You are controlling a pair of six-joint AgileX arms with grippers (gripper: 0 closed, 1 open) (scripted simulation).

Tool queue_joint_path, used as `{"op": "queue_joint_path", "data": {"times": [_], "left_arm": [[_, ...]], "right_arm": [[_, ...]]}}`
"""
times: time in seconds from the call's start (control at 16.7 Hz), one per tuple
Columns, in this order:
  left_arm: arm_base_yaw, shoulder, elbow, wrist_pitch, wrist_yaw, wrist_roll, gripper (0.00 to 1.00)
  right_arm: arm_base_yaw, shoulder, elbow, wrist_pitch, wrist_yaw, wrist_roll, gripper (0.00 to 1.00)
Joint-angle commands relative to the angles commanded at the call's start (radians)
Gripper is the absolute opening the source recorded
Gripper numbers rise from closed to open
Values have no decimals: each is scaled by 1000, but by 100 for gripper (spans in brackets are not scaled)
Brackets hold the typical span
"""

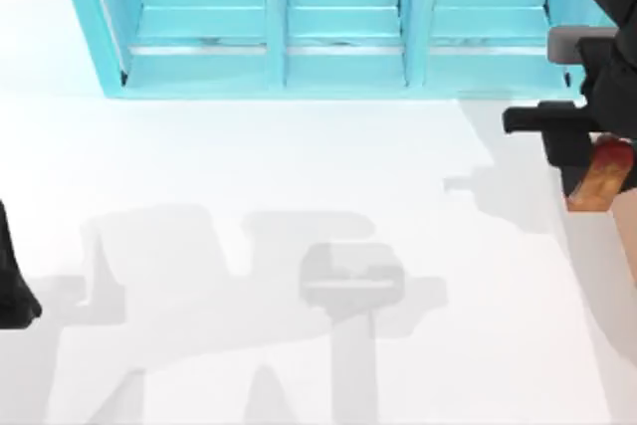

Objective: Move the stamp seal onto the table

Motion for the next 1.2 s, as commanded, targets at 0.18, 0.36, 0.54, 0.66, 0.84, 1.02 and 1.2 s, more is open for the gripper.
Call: {"op": "queue_joint_path", "data": {"times": [0.18,0.36,0.54,0.66,0.84,1.02,1.2], "left_arm": [[0,0,0,0,0,0,100],[0,0,0,0,0,0,100],[0,0,0,0,0,0,100],[0,0,0,0,0,0,100],[0,0,0,0,0,0,100],[0,0,0,0,0,0,100],[0,0,0,0,0,0,100]], "right_arm": [[104,156,97,59,2,106,0],[195,295,182,112,3,200,0],[251,379,233,145,4,257,0],[258,389,240,149,4,264,0],[254,387,236,148,2,265,0],[255,397,213,182,3,265,0],[257,420,164,255,4,266,0]]}}
